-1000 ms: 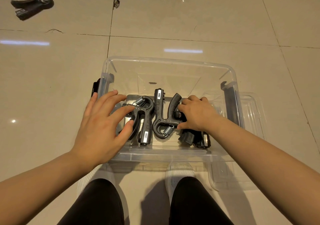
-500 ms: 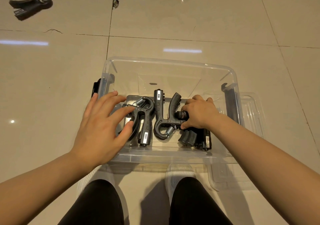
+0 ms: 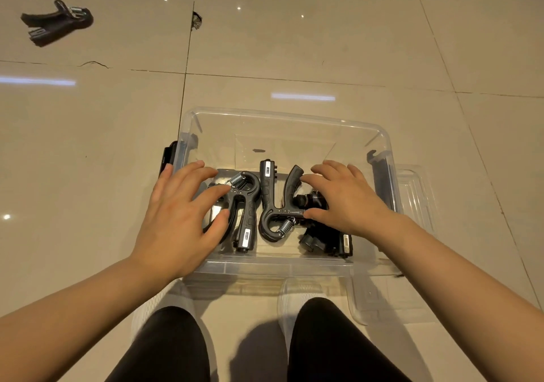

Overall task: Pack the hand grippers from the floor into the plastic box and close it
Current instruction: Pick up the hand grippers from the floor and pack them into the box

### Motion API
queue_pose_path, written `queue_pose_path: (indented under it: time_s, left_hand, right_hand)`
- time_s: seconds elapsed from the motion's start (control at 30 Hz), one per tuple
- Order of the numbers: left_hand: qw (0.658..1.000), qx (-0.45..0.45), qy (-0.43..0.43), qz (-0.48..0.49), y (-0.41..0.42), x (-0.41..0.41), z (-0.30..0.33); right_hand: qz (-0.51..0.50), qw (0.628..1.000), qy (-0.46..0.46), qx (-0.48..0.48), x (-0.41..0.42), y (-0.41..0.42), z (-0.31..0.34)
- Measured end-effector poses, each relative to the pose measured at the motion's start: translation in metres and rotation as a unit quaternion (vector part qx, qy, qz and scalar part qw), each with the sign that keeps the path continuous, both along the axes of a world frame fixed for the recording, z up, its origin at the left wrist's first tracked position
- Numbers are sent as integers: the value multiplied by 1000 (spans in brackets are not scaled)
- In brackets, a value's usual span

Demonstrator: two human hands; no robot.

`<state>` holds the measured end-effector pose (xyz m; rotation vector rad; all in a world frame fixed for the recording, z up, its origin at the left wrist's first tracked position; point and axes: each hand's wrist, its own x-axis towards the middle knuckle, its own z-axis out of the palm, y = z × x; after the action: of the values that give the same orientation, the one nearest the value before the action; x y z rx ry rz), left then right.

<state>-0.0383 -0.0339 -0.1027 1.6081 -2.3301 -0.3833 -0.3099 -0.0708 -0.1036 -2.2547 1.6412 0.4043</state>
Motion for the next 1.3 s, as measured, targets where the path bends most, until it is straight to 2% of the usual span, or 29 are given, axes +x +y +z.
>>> queue_pose_path:
  time_s: [0.17,0.23,0.33,0.43,0.57,0.63,0.73,0.8,0.9,1.0,1.17,1.23,1.3]
  left_hand:
    - [991,29,-122,-35,1,-1,22]
    - [991,26,-123,-43,0,-1,53]
    - [998,31,-25,-44,8,3,123]
    - [995,44,12,-85,28,10,212]
    - [985,-27,152,-72,89,9,308]
    - [983,-62,160,-71,126,11,328]
    - [988,-69,134,-42,167,31,328]
    - [991,-60,117,-5,183,51,324]
    - [994,-65,84,39,196,81,329]
    - [993,-70,36,84,203,114,330]
    - [976,-19,-24,215,224,212,286]
    - [969,-14,-64,238,229,248,279]
    - [966,-33,-23,256,233,274,284]
  right_hand:
    - [33,998,-23,-45,4,36,74]
    - [30,997,-36,-64,3,53,115]
    - [9,996,-68,-57,3,81,181]
    - [-16,992,-108,-63,12,109,243]
    - [-50,967,-233,-85,37,151,302]
    - [-51,953,-280,-102,55,171,321]
    - [-54,928,-343,-133,85,197,330]
    - [-51,925,-352,-132,101,207,325]
    - [-50,947,-291,-126,120,201,315]
    - [-71,941,-310,-114,151,184,311]
    - [6,955,-282,-93,239,163,282]
    - [42,962,-251,-100,275,152,267]
    - [70,964,-231,-115,308,141,253]
